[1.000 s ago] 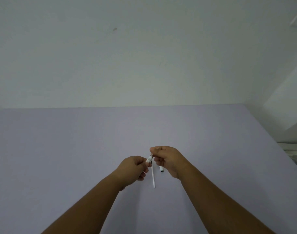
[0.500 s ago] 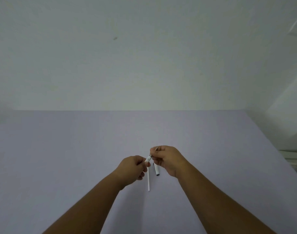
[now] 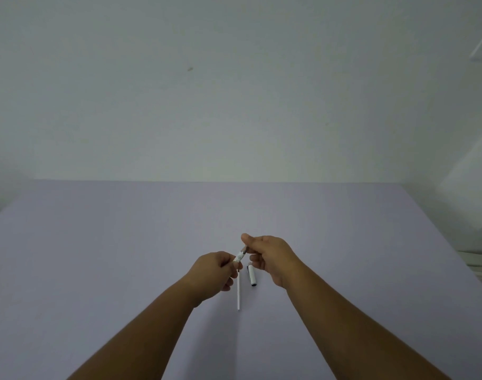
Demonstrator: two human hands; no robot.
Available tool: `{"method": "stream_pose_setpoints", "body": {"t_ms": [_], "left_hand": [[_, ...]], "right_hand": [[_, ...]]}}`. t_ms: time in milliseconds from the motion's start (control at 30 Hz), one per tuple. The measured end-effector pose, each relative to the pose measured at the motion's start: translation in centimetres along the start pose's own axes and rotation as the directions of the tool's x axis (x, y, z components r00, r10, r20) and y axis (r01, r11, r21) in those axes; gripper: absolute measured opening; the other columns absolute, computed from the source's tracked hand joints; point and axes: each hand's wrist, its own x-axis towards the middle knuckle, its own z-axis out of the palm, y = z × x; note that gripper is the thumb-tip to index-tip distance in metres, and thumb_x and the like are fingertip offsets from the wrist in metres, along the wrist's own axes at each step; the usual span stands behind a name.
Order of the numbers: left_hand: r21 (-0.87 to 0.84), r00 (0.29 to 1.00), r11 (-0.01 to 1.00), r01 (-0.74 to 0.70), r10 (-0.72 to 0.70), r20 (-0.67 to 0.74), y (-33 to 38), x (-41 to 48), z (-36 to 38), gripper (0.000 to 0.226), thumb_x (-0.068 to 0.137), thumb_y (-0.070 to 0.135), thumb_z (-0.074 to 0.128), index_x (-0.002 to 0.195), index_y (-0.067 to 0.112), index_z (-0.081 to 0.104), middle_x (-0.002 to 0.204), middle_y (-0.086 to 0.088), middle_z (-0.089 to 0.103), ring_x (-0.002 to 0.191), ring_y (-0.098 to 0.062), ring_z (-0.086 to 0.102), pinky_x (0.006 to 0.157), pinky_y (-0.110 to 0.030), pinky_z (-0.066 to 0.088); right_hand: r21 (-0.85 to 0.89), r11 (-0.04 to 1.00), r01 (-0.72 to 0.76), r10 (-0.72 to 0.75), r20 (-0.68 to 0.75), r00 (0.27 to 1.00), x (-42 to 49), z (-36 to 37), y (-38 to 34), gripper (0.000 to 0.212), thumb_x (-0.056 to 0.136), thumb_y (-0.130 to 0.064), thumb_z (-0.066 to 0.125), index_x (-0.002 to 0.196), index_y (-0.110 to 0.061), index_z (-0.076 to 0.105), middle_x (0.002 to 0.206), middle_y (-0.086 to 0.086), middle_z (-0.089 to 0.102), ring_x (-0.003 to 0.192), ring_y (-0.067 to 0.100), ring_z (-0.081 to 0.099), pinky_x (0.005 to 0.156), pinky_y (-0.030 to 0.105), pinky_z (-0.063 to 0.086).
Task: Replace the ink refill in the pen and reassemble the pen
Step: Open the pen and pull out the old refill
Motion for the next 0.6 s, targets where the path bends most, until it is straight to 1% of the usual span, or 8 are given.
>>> {"method": "stream_pose_setpoints", "body": {"t_ms": [100,167,233,333,400,500,567,600], "left_hand": [[0.012,1.000,1.000,0.000,0.000,0.001,0.05,-0.14,0.23,0.021,0.096,0.023,0.047,0.085,0.024,0.066,0.078,0.003,0.065,0.064,-0.008,0.062,0.056,-0.015,0.051],[0.021,1.000,1.000,0.003,-0.002,-0.006,0.01,-0.22,0.32,0.021,0.096,0.023,0.047,0.086,0.023,0.065,0.078,0.003,0.065,0.064,-0.008,0.062,0.056,-0.014,0.050],[0.024,1.000,1.000,0.002,-0.002,-0.011,-0.01,-0.31,0.34,0.021,0.096,0.023,0.047,0.087,0.022,0.066,0.077,0.003,0.065,0.064,-0.008,0.062,0.056,-0.015,0.050],[0.023,1.000,1.000,-0.003,0.003,-0.009,0.02,-0.46,0.42,0.021,0.096,0.023,0.047,0.090,0.020,0.066,0.078,0.003,0.065,0.063,-0.008,0.062,0.056,-0.014,0.050],[0.028,1.000,1.000,-0.003,0.004,-0.006,0.05,-0.55,0.48,0.021,0.096,0.024,0.047,0.089,0.020,0.066,0.077,0.003,0.065,0.062,-0.007,0.061,0.054,-0.013,0.050],[0.028,1.000,1.000,-0.003,0.003,-0.006,0.01,-0.67,0.42,0.022,0.096,0.024,0.047,0.084,0.023,0.065,0.077,0.003,0.065,0.061,-0.006,0.061,0.052,-0.012,0.049],[0.026,1.000,1.000,-0.007,0.007,-0.006,0.03,-0.76,0.37,0.022,0.096,0.023,0.047,0.082,0.025,0.065,0.076,0.003,0.065,0.060,-0.006,0.061,0.051,-0.011,0.049],[0.028,1.000,1.000,-0.010,0.010,-0.005,0.07,-0.79,0.36,0.023,0.096,0.023,0.047,0.082,0.025,0.065,0.076,0.004,0.065,0.060,-0.006,0.061,0.051,-0.011,0.049]], "right_hand": [[-0.012,0.999,0.048,-0.048,0.029,0.998,-0.12,-0.12,0.13,0.005,0.083,-0.015,0.067,0.085,-0.011,0.070,0.081,0.006,0.066,0.073,0.016,0.059,0.072,0.027,0.053],[0.077,0.995,0.060,-0.066,0.080,0.995,-0.13,-0.33,0.15,0.014,0.086,-0.004,0.060,0.095,-0.012,0.068,0.086,0.005,0.070,0.079,0.015,0.064,0.071,0.025,0.053],[0.107,0.994,0.029,-0.039,0.090,0.995,-0.21,-0.34,0.09,0.016,0.084,-0.011,0.064,0.101,-0.010,0.066,0.089,0.006,0.070,0.078,0.015,0.063,0.071,0.025,0.052],[0.020,1.000,-0.007,0.006,0.035,0.999,-0.50,-0.03,0.30,0.018,0.080,-0.026,0.072,0.087,-0.010,0.068,0.081,0.006,0.063,0.070,0.016,0.055,0.072,0.028,0.052],[0.026,1.000,0.017,-0.018,0.044,0.999,-0.57,0.01,0.43,0.005,0.082,-0.015,0.068,0.084,-0.011,0.069,0.079,0.006,0.063,0.069,0.015,0.056,0.070,0.026,0.051],[0.088,0.995,0.042,-0.051,0.099,0.994,-0.63,-0.16,0.24,0.020,0.086,-0.002,0.057,0.100,-0.012,0.067,0.089,0.003,0.070,0.082,0.014,0.063,0.071,0.024,0.051],[0.047,0.999,0.018,-0.021,0.074,0.997,-0.87,-0.12,-0.05,0.023,0.085,-0.014,0.064,0.107,-0.010,0.065,0.093,0.005,0.068,0.084,0.017,0.060,0.075,0.027,0.051],[0.016,1.000,0.000,-0.001,0.044,0.999,-0.94,-0.06,-0.05,0.025,0.082,-0.022,0.069,0.104,-0.010,0.067,0.093,0.006,0.066,0.082,0.017,0.057,0.076,0.028,0.051]]}}
